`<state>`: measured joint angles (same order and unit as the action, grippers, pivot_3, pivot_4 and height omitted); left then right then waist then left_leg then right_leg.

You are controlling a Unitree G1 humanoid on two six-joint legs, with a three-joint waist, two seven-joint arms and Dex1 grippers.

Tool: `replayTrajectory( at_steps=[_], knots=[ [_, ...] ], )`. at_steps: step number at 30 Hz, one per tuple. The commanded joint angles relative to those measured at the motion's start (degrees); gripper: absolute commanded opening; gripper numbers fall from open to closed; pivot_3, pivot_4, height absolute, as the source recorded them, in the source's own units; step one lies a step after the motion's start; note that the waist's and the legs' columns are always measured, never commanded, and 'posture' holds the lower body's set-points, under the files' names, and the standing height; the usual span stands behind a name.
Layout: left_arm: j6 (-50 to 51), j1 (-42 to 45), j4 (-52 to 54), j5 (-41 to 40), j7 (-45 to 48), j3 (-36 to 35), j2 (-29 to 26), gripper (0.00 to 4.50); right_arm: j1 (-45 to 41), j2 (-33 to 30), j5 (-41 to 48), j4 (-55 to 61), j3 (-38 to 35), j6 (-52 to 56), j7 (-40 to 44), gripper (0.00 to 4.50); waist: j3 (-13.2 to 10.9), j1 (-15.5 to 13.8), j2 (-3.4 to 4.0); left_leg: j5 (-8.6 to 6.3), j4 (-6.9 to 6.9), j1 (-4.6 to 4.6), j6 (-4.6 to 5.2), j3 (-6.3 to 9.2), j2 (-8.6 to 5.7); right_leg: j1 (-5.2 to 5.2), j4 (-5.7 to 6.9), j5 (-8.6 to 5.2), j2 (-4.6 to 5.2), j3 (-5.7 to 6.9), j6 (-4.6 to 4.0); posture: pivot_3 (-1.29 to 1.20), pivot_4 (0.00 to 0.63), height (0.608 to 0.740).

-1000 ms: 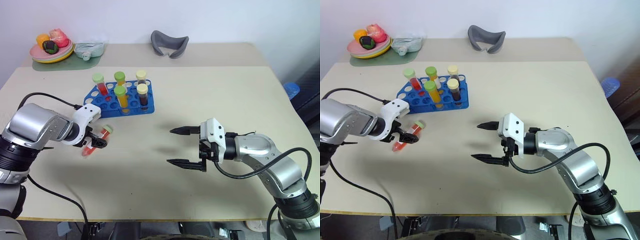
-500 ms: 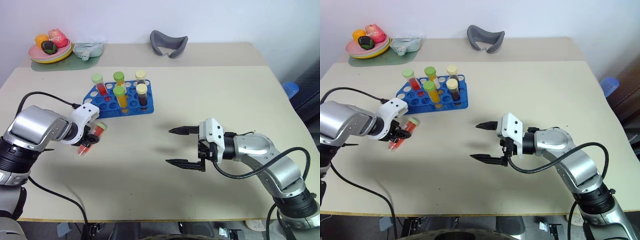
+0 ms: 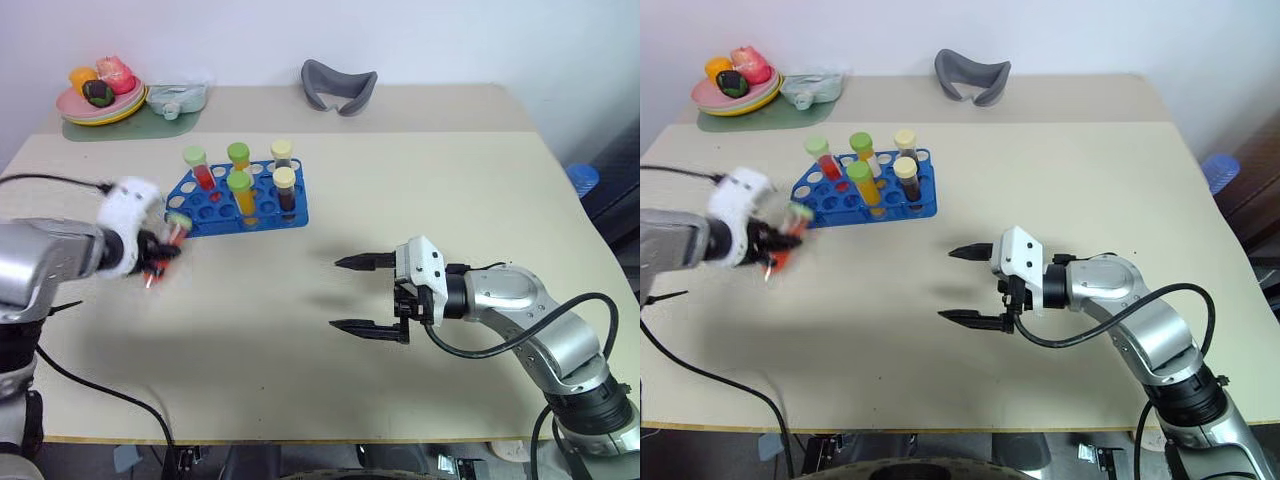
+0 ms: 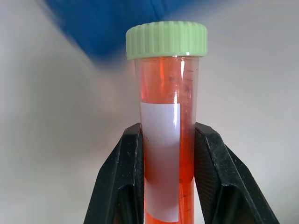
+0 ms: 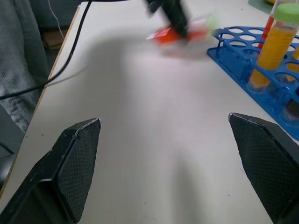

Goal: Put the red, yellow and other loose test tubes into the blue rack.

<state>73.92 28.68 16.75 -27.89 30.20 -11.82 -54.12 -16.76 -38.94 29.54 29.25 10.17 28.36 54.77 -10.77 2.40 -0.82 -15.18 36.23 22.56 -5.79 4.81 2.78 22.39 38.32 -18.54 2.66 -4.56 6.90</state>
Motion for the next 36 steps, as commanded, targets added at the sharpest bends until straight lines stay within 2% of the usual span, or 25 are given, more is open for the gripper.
replayTrajectory(
  at_steps=[1, 3, 7, 10, 14, 20, 24, 36],
  knots=[
    [-16.9, -1.8, 4.3, 3.3, -5.5, -11.8, 6.8, 0.82, -0.1, 0.6, 0.8, 1.9, -1.2, -0.4, -0.4, 4.50, 0.0, -0.1, 0.00, 0.00, -0.01, -0.01, 0.00, -0.01, 0.00, -0.03, -0.04, 0.00, 0.01, 0.00, 0.00, 0.00, 0.150, 0.740],
    [-27.2, -3.4, 4.9, 6.0, -9.3, -13.3, 12.7, 0.82, -1.1, 1.9, 0.8, 1.2, -0.6, -0.3, -1.1, 4.50, 0.0, -0.2, 0.00, 0.00, 0.01, -0.02, 0.00, -0.01, -0.01, -0.07, -0.04, 0.01, 0.02, 0.00, 0.00, 0.00, 0.150, 0.740],
    [-44.9, -3.1, 2.9, 11.3, -17.4, -10.4, 25.5, 0.82, -3.1, 7.2, 0.0, -2.1, -0.5, -0.2, -5.4, 4.50, 0.0, -0.2, -0.04, 0.00, 0.06, -0.03, -0.01, -0.01, 0.00, -0.07, -0.01, 0.02, 0.01, 0.00, 0.01, 0.00, 0.150, 0.740],
    [-58.9, -5.3, -2.1, 19.9, -19.9, -3.5, 29.7, 0.82, -2.6, 9.2, -2.1, -3.4, -0.1, -1.7, -7.4, 4.50, 0.1, -0.2, -0.08, 0.00, 0.07, -0.03, 0.00, -0.02, -0.01, -0.08, -0.02, 0.03, 0.01, -0.01, 0.01, 0.00, 0.150, 0.740],
    [-70.1, -6.5, -9.0, 22.2, -24.5, -2.6, 36.1, 0.82, -1.5, 10.8, -3.0, -3.9, -0.2, -2.2, -9.0, 4.50, 0.1, 0.0, -0.07, 0.00, 0.03, -0.03, 0.00, -0.04, -0.02, -0.04, -0.03, 0.03, 0.01, -0.02, 0.01, 0.00, 0.150, 0.740],
    [-80.9, -8.9, -16.2, 23.0, -25.3, -2.6, 38.8, 0.82, 1.7, 11.3, -3.8, -2.4, -0.9, -2.4, -11.0, 4.50, 0.1, 0.0, -0.07, 0.00, 0.02, -0.05, 0.00, -0.03, -0.02, -0.06, 0.00, 0.03, 0.00, -0.02, 0.01, 0.00, 0.150, 0.740],
    [-84.8, -8.6, -21.4, 23.1, -25.1, -2.4, 38.5, 0.82, 2.5, 11.5, -3.7, -1.5, -1.2, -2.2, -11.9, 4.50, 0.1, 0.1, -0.07, 0.00, 0.03, -0.06, 0.00, -0.03, -0.03, -0.07, 0.00, 0.03, 0.01, -0.02, 0.01, 0.00, 0.150, 0.740],
    [-91.4, -5.3, -31.7, 21.3, -22.8, -0.6, 41.8, 0.82, 1.8, 11.8, -3.9, -2.3, -1.1, -2.7, -12.0, 4.50, 0.1, 0.1, -0.06, 0.00, 0.02, -0.08, 0.00, -0.02, -0.03, -0.09, 0.00, 0.03, -0.01, -0.01, 0.02, 0.00, 0.150, 0.740]
  ],
)
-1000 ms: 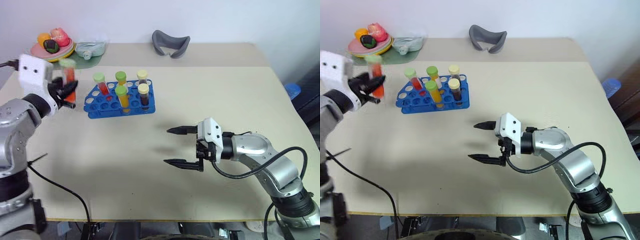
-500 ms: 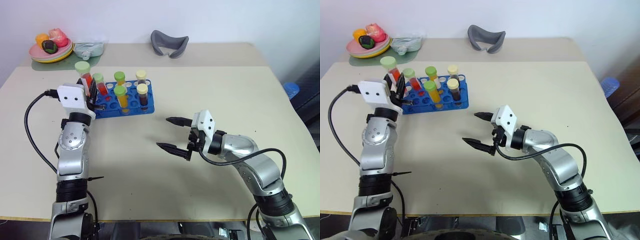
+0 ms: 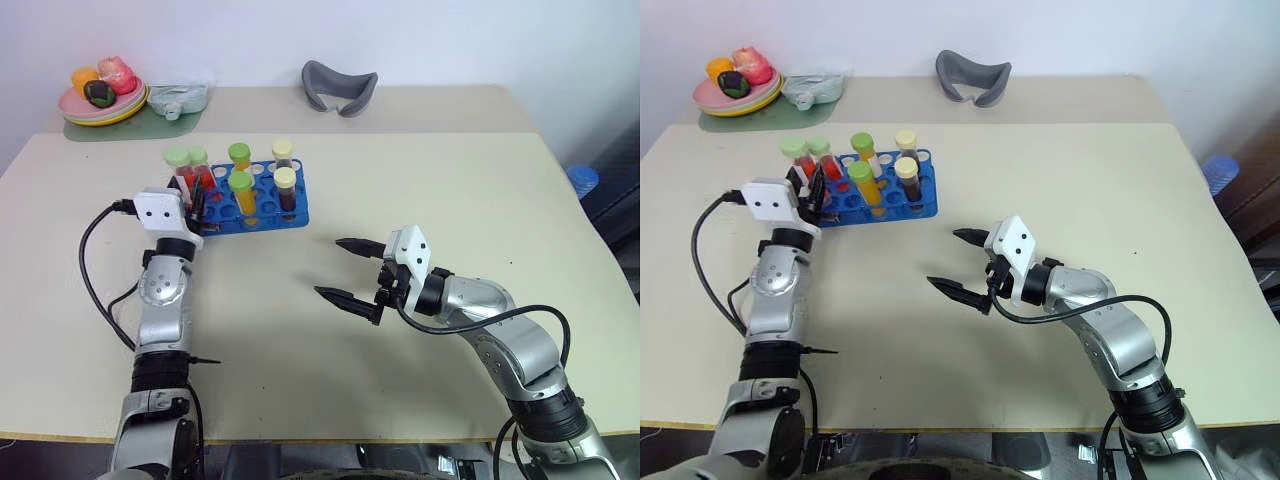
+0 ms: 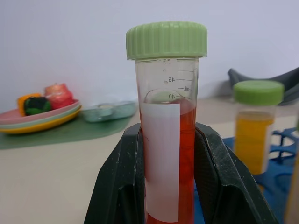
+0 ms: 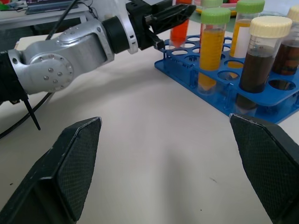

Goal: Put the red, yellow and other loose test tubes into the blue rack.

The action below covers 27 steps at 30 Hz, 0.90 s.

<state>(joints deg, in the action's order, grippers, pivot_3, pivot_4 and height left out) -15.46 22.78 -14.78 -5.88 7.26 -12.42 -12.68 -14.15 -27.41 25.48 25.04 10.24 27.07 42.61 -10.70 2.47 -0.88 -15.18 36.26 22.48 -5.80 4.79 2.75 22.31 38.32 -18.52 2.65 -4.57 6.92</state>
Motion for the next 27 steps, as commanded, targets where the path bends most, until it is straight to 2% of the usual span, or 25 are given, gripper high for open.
replayTrajectory(
  at_steps=[1, 27],
  knots=[
    [-2.3, 0.7, -0.6, -0.7, 0.1, 0.1, 0.6, 0.82, -0.8, 0.2, 0.2, 1.9, -1.2, -1.5, 0.1, 4.50, 0.0, 0.0, 0.00, 0.00, 0.00, 0.00, 0.00, 0.00, 0.00, 0.00, 0.00, 0.00, 0.00, 0.00, 0.00, 0.00, 0.150, 0.740],
    [-3.2, -2.7, 0.5, -0.6, -0.7, 0.7, 2.8, 0.82, -0.5, 0.2, 0.6, 2.0, -1.3, -1.0, 0.4, 4.50, 0.1, -0.1, 0.05, 0.00, 0.00, -0.05, 0.00, 0.01, 0.00, -0.06, 0.00, 0.00, 0.00, 0.00, 0.00, 0.00, 0.150, 0.740]
  ],
)
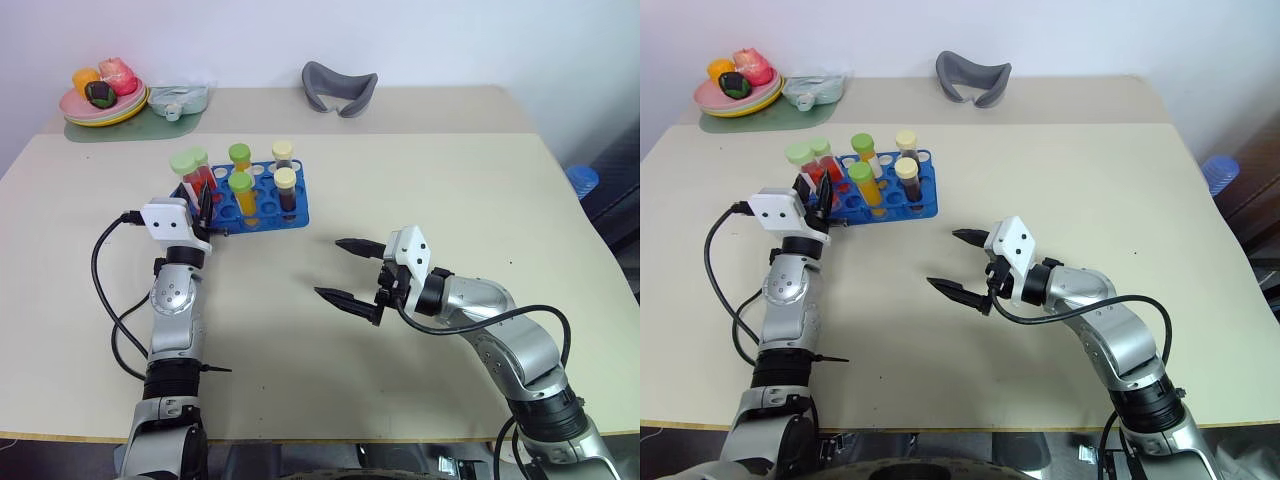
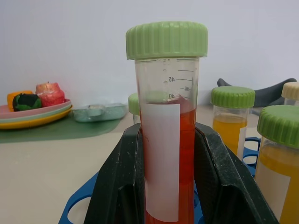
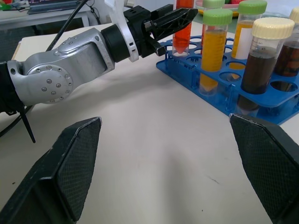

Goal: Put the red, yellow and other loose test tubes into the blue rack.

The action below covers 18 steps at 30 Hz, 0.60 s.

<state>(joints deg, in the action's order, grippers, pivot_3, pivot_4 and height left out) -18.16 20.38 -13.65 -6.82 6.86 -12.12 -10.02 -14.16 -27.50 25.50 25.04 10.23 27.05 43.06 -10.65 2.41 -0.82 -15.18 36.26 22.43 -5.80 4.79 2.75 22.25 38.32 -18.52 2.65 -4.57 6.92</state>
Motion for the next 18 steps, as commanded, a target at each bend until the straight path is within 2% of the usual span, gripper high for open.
replayTrajectory(
  at_steps=[1, 9, 16, 18],
  knots=[
    [-0.8, 0.1, -1.3, 0.5, -0.4, 0.3, 0.0, 0.82, -0.5, 0.3, 0.6, 2.0, -1.3, -1.0, 0.0, 4.50, 0.0, 0.0, 0.00, 0.00, 0.00, 0.00, 0.00, 0.00, 0.00, 0.00, 0.00, 0.00, 0.00, 0.00, 0.00, 0.00, 0.150, 0.740],
    [-4.5, 3.6, -8.2, 0.9, -0.9, 0.0, -0.6, 0.82, -0.4, 0.5, 0.6, 2.3, -1.2, -0.9, -0.2, 4.50, 0.0, 0.0, -0.01, 0.00, -0.01, 0.00, 0.00, 0.00, 0.00, 0.00, -0.02, 0.00, 0.00, 0.01, 0.00, 0.00, 0.150, 0.740],
    [-5.6, 3.6, -9.2, 0.7, -0.6, 0.2, -0.8, 0.82, -0.1, 0.6, 0.6, 2.4, -1.1, -0.9, -0.4, 4.50, 0.0, 0.0, -0.01, 0.00, -0.02, 0.00, 0.00, 0.01, 0.00, 0.00, -0.02, 0.00, 0.00, 0.01, 0.00, 0.00, 0.150, 0.740],
    [-5.5, 3.4, -8.9, 0.5, -0.4, 0.2, -0.7, 1.88, -0.1, 0.5, 0.6, 2.4, -1.1, -0.9, -0.3, 4.50, 0.0, 0.0, -0.01, 0.00, -0.02, 0.00, 0.00, 0.01, 0.00, 0.00, -0.02, 0.00, 0.00, 0.01, 0.00, 0.00, 0.150, 0.740]
  ],
)
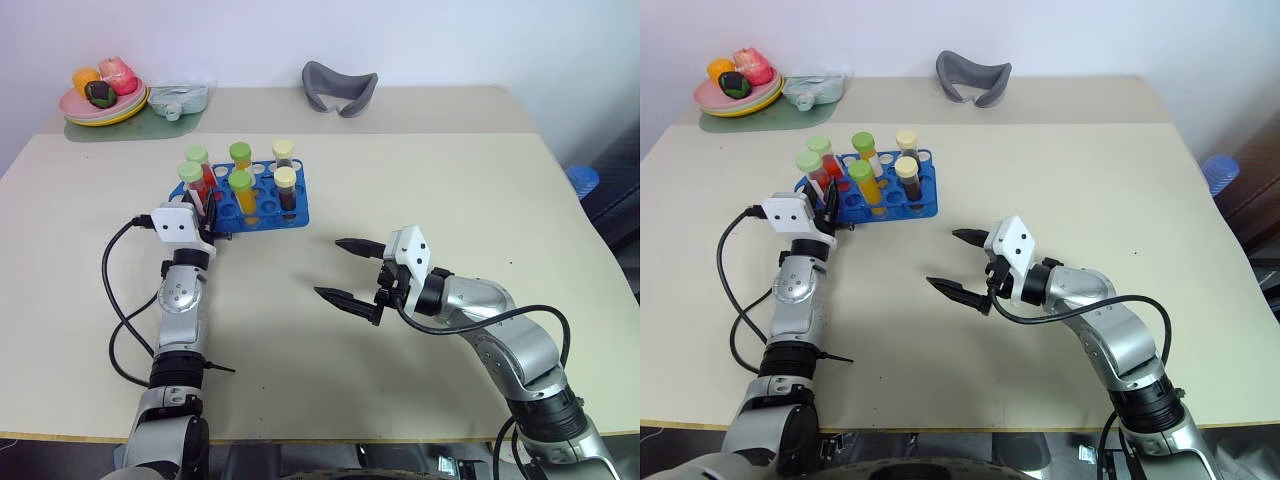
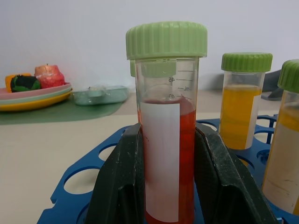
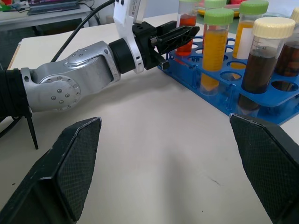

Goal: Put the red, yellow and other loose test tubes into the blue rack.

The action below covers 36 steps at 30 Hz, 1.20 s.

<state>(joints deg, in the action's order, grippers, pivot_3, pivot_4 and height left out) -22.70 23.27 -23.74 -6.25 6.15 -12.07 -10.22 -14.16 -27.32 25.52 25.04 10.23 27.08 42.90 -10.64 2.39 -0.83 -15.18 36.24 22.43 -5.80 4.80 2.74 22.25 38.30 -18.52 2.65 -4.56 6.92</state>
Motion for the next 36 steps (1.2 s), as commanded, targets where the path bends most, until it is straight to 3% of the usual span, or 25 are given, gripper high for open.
replayTrajectory(
  at_steps=[1, 5, 9, 15, 20, 26, 36],
  knots=[
    [-0.7, 0.2, 1.7, -0.3, 0.4, 0.1, -0.4, 2.35, -0.1, 0.3, 0.6, 2.5, -1.1, -1.0, -0.1, 4.50, 0.0, 0.0, 0.00, 0.00, 0.00, 0.00, 0.00, 0.00, 0.00, 0.00, 0.00, 0.00, 0.00, 0.00, 0.00, 0.00, 0.150, 0.740],
    [2.5, -2.7, 8.5, -2.1, 1.8, -0.2, -1.2, 4.38, -0.4, 0.1, 0.9, 2.0, -1.5, -1.0, 0.3, 4.50, 0.0, 0.1, 0.00, 0.00, -0.01, 0.00, 0.00, 0.00, 0.00, 0.01, 0.00, 0.00, 0.00, 0.00, 0.00, 0.00, 0.150, 0.740],
    [9.9, -9.3, 21.1, -6.4, 5.1, -1.4, -4.1, 4.38, -0.9, -1.1, 0.9, 0.5, -3.1, -1.5, 1.5, 4.50, 0.0, 0.2, 0.00, 0.00, -0.03, 0.00, 0.00, 0.00, 0.02, 0.03, 0.01, 0.00, -0.01, -0.01, 0.00, 0.00, 0.150, 0.740],
    [25.3, -22.7, 39.4, -15.3, 11.9, -6.4, -14.4, 4.38, -1.7, -5.3, 2.7, -2.6, -9.4, -0.9, 4.2, 4.50, 0.0, 0.1, 0.03, 0.00, -0.04, 0.00, 0.00, 0.00, 0.03, 0.02, 0.01, -0.01, -0.01, -0.01, -0.01, 0.00, 0.150, 0.740],
    [29.4, -33.5, 42.2, -18.2, 19.4, -12.6, -21.8, 4.38, 0.9, -10.9, 2.9, -5.5, -16.0, -0.9, 6.1, 4.50, 0.0, 0.1, 0.04, -0.01, -0.07, -0.01, 0.01, -0.02, 0.03, -0.01, -0.07, -0.01, 0.00, -0.02, -0.02, 0.00, 0.150, 0.740],
    [31.2, -38.9, 43.4, -19.3, 21.4, -15.9, -22.5, 4.38, 6.0, -16.4, 0.7, -12.4, -22.0, -4.4, 8.2, 4.50, 0.0, -0.1, 0.03, -0.02, -0.08, 0.00, 0.03, -0.05, 0.02, -0.05, -0.15, -0.02, 0.00, -0.02, -0.03, 0.00, 0.150, 0.740],
    [33.8, -41.5, 45.1, -19.5, 23.3, -16.4, -22.7, 4.38, 6.8, -16.5, -1.0, -19.0, -24.1, -8.2, 8.3, 4.50, 0.0, 0.1, 0.04, -0.02, -0.08, -0.04, 0.03, -0.07, 0.04, -0.05, -0.12, -0.02, -0.02, -0.06, -0.03, 0.00, 0.150, 0.740]
  ],
)
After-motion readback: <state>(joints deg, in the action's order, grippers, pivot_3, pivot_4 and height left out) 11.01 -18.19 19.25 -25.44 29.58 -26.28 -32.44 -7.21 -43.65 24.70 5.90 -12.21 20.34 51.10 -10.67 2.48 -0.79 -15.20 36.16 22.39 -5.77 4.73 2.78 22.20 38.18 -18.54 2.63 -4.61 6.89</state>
